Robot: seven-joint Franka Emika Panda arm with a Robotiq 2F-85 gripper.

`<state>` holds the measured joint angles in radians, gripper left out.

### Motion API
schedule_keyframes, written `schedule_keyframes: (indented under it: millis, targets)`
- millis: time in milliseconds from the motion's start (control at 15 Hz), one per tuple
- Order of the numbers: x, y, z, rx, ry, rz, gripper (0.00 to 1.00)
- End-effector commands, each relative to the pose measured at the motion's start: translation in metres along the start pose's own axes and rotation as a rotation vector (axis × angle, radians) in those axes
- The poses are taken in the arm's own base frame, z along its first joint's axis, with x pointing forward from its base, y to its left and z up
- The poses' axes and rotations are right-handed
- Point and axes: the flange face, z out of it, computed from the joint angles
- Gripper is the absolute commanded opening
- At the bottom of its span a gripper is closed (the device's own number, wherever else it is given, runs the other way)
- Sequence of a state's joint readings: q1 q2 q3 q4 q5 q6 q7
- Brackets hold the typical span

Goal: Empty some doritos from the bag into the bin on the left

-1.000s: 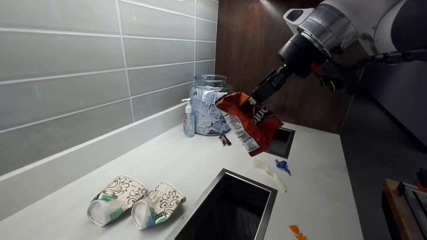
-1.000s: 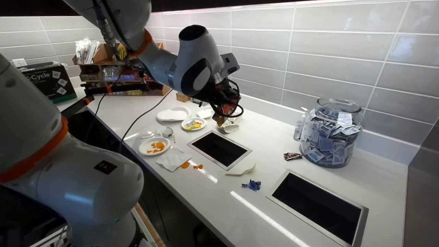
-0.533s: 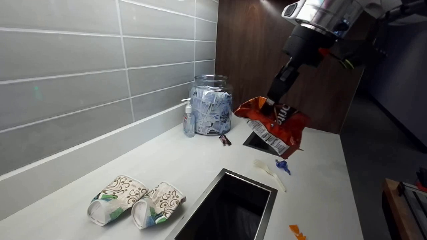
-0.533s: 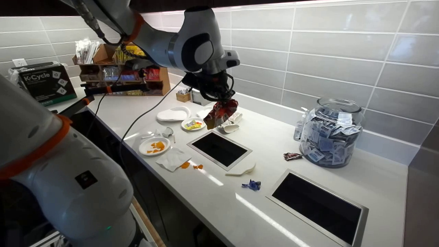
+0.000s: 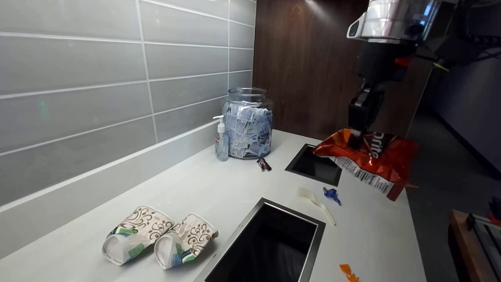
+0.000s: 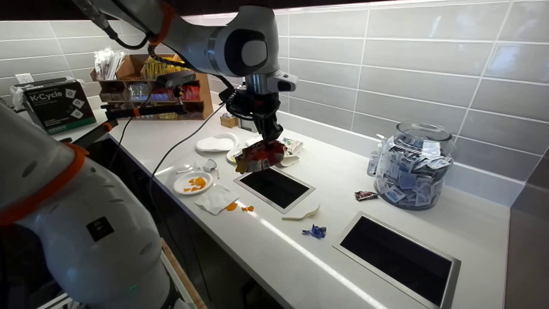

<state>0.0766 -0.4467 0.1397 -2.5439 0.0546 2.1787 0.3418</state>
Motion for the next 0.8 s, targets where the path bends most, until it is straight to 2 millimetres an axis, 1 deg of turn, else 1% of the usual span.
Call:
schedule_keyframes:
  millis: [0, 400, 733]
  targets:
    - [-0.011, 0.017, 0.014, -0.056, -0.059, 0.119, 0.00]
    - [-0.023, 0.041, 0.047, -0.120, -0.065, 0.268, 0.00]
    - [-0.031, 0.054, 0.075, -0.152, -0.047, 0.355, 0.00]
